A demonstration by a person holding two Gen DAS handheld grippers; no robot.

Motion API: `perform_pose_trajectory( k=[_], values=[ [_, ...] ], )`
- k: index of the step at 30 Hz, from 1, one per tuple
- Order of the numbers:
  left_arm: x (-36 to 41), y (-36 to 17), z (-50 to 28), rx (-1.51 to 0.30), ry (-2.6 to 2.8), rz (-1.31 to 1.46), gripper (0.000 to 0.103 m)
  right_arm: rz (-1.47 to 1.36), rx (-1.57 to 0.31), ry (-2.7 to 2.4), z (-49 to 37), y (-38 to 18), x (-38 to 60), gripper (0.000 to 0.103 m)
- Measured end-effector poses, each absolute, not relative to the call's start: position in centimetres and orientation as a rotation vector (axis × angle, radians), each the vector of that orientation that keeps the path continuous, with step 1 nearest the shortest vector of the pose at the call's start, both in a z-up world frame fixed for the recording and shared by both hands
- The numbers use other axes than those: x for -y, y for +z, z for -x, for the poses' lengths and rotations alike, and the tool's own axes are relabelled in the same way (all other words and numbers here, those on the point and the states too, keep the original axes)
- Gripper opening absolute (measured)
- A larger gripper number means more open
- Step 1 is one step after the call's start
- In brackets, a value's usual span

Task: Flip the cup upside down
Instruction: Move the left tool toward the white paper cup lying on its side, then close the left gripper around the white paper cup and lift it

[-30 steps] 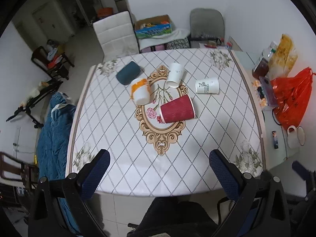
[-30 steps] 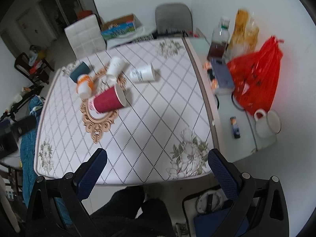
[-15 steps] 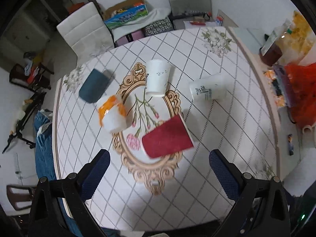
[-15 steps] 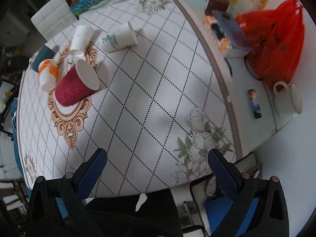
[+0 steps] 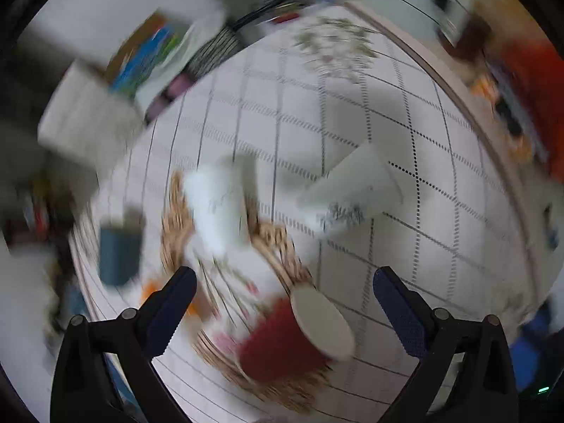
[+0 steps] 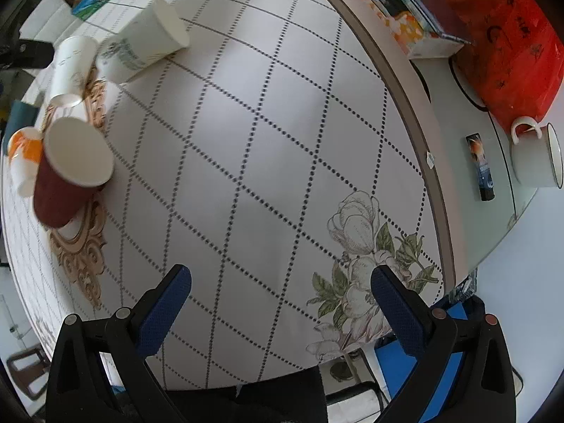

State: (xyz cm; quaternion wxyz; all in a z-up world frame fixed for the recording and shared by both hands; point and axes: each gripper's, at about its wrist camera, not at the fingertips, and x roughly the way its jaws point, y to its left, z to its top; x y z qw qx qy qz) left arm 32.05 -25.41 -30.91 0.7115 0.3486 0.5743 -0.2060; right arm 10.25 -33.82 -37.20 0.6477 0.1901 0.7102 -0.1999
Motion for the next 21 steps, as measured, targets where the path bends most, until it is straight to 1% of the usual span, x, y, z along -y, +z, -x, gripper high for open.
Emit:
perform_pose_trajectory(
  k=[6, 8, 10, 17, 19, 21],
  values=[
    [28.9, -34.6, -31.4, -1.165, -0.587, -1.103, 0.102, -0.435, -1.627, -0.484, -11.2, -38.4, 34.5, 0.103],
    [29.7, -35.9, -31.2, -1.135, -0.612, -1.185, 0.101, -0.446, -1.632, -0.491, -11.6, -38.9, 34.5, 0.103],
    [30.4, -36.9, -31.3, -1.121, -0.637, -1.233, 0.093, -0.455, -1.636, -0.497, -12.0, -39.3, 34.3, 0.103],
    [32.6, -38.8, -30.5, -1.073, -0.743, -1.313, 0.091, -0.479, -1.646, -0.515, -12.7, -40.0, 34.1, 0.103],
    [33.0, -39.4, -30.3, -1.067, -0.768, -1.337, 0.079, -0.486, -1.648, -0.52, -12.9, -40.1, 34.1, 0.103],
    [33.4, -39.9, -30.3, -1.073, -0.777, -1.348, 0.076, -0.49, -1.649, -0.524, -13.0, -40.5, 34.5, 0.103]
  ],
)
